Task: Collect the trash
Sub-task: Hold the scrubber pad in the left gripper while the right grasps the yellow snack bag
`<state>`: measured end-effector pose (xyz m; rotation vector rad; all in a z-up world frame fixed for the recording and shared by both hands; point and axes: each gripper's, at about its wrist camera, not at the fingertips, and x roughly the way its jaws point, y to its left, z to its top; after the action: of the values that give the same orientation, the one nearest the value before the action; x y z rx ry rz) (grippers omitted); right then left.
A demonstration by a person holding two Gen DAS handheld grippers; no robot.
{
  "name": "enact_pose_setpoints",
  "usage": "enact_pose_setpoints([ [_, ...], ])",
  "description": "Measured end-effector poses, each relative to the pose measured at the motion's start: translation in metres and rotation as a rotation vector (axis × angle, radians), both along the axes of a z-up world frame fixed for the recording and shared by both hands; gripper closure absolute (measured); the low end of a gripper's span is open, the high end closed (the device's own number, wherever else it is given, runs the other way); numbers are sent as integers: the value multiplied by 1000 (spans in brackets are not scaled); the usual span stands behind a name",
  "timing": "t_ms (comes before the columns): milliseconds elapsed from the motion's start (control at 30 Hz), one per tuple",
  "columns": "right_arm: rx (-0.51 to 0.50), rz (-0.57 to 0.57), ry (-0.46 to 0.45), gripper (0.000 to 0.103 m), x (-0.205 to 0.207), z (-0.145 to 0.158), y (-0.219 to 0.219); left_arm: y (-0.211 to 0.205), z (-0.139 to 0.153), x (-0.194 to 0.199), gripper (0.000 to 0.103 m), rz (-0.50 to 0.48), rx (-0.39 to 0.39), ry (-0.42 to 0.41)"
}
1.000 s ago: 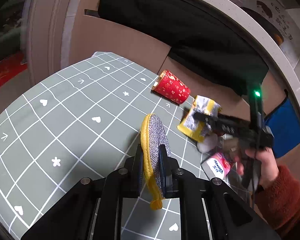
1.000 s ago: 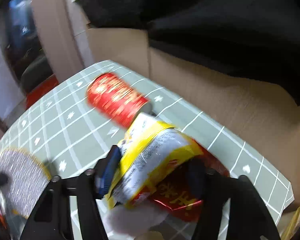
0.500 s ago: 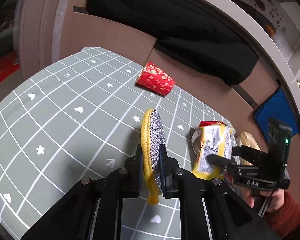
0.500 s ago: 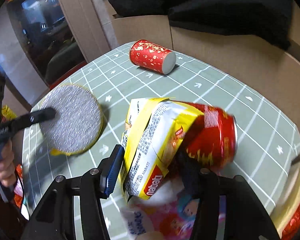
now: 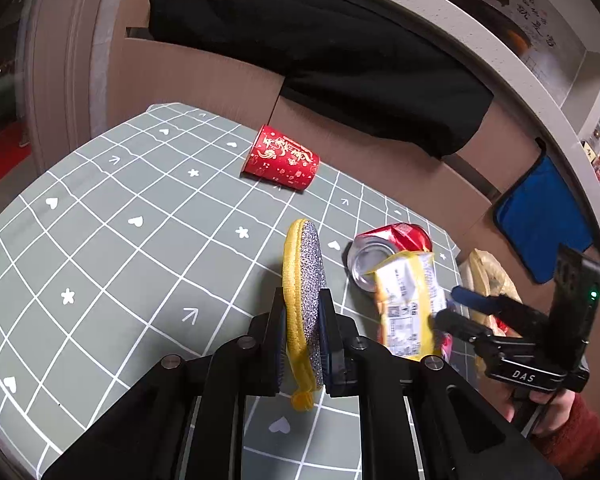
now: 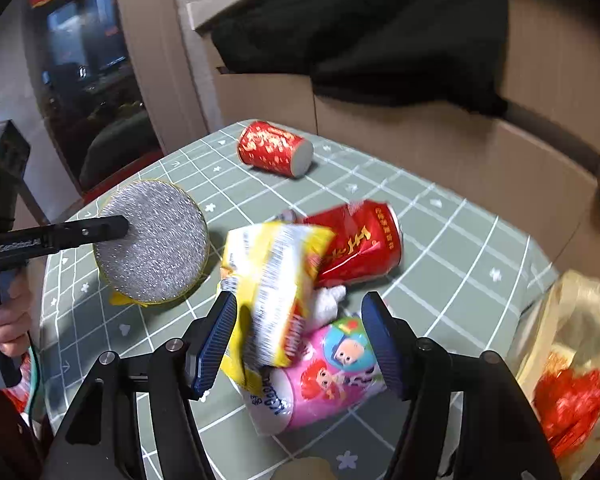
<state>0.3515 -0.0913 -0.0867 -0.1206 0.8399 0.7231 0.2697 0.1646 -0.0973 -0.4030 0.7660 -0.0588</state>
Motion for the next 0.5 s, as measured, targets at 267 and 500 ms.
enact_pose_setpoints([
  [267, 32, 98, 30, 70, -19, -5, 26, 7, 8, -10, 89, 24, 8, -21],
  [500, 15, 163, 65, 69, -26, -10, 62, 21, 10, -22, 89, 66, 1, -35],
])
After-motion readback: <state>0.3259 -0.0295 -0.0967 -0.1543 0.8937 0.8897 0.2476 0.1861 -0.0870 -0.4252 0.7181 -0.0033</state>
